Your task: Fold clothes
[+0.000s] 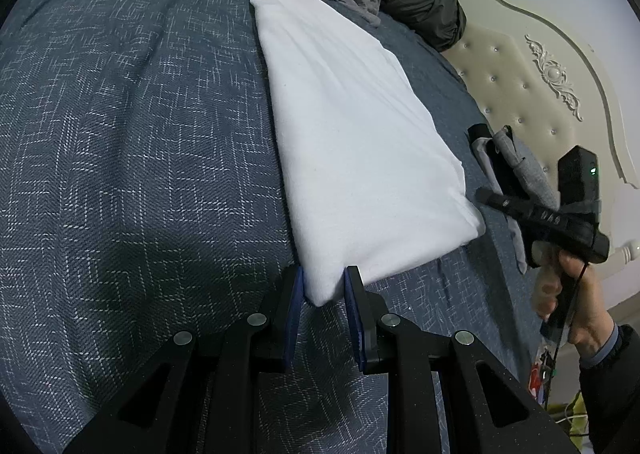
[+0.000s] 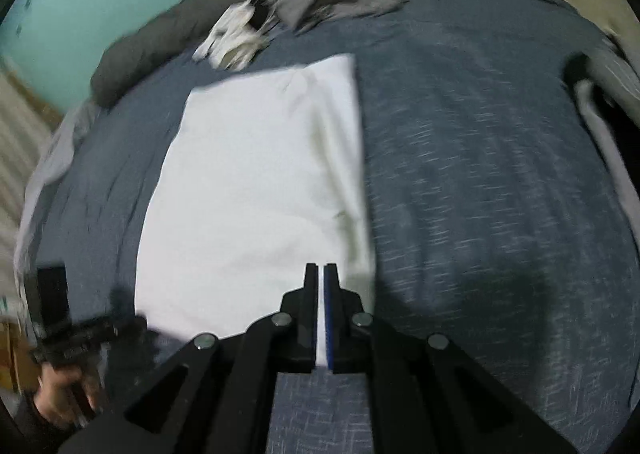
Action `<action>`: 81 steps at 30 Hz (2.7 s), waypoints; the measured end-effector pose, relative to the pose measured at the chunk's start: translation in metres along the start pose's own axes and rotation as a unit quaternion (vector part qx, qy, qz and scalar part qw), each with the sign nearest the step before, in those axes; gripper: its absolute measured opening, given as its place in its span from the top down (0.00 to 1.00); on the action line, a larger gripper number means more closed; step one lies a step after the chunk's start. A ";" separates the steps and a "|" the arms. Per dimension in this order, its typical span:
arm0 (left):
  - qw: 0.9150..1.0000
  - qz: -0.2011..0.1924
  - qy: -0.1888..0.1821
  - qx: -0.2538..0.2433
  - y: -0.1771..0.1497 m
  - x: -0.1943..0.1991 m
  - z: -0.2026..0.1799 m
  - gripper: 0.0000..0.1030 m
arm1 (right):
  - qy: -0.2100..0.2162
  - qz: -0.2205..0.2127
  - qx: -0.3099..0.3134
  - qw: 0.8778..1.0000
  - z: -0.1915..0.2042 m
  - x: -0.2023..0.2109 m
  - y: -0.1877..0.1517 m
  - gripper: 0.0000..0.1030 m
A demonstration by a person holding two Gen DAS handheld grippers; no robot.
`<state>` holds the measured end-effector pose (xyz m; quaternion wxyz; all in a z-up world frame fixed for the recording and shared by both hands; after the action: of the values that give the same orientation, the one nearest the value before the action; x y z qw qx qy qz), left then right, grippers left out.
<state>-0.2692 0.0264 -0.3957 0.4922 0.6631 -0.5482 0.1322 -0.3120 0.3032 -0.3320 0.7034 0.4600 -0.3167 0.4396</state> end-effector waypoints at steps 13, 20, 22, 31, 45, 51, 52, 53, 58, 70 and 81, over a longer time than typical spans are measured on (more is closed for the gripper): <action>1.000 0.002 -0.002 0.002 0.002 -0.001 0.001 0.77 | -0.070 0.021 -0.027 0.997 -0.039 -0.015 -0.018 1.00; 1.000 0.002 -0.002 0.002 0.002 -0.002 0.001 0.77 | -0.016 -0.034 -0.015 0.999 -0.012 0.005 0.016 0.98; 1.000 0.002 -0.002 0.003 0.001 -0.002 0.001 0.77 | -0.007 -0.033 -0.007 0.999 -0.001 -0.002 0.026 0.98; 1.000 0.005 -0.005 0.004 0.000 -0.001 0.002 0.77 | -0.032 -0.023 -0.030 0.999 -0.009 -0.030 0.039 0.98; 0.998 -0.024 -0.005 0.050 0.007 0.021 0.019 0.51 | 0.017 0.003 -0.071 0.997 -0.015 -0.012 0.012 0.36; 0.998 -0.024 -0.006 0.062 0.009 0.016 0.015 0.49 | 0.022 0.040 -0.082 0.996 -0.025 -0.023 -0.003 0.35; 0.998 -0.023 -0.007 0.064 0.009 0.014 0.014 0.49 | 0.022 0.045 -0.085 0.995 -0.027 -0.024 -0.005 0.35; 0.998 -0.022 -0.006 0.065 0.009 0.012 0.012 0.49 | 0.022 0.049 -0.086 0.995 -0.030 -0.025 -0.007 0.35; 0.997 -0.016 -0.003 0.074 0.006 0.001 0.009 0.48 | 0.030 0.063 -0.072 0.995 -0.031 -0.030 -0.015 0.35; 0.996 -0.029 0.001 0.083 0.016 -0.009 0.004 0.48 | 0.070 0.079 -0.080 0.991 -0.027 -0.036 -0.017 0.33; 0.996 -0.035 -0.002 0.078 0.022 -0.012 0.000 0.49 | 0.090 0.087 -0.064 0.990 -0.018 -0.039 -0.016 0.68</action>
<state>-0.2924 0.0354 -0.3928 0.4424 0.7183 -0.5139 0.1558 -0.3128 0.3045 -0.3774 0.7160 0.3433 -0.3187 0.5176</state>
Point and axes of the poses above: each gripper's, at about its wrist camera, not at the fingertips, and x roughly against the way its jaws point, z to its left, y to its top, the point moved 4 cm from there along -x, roughly the way its jaws point, and after that the axes turned 13 degrees about -x, right-handed, at the moved point
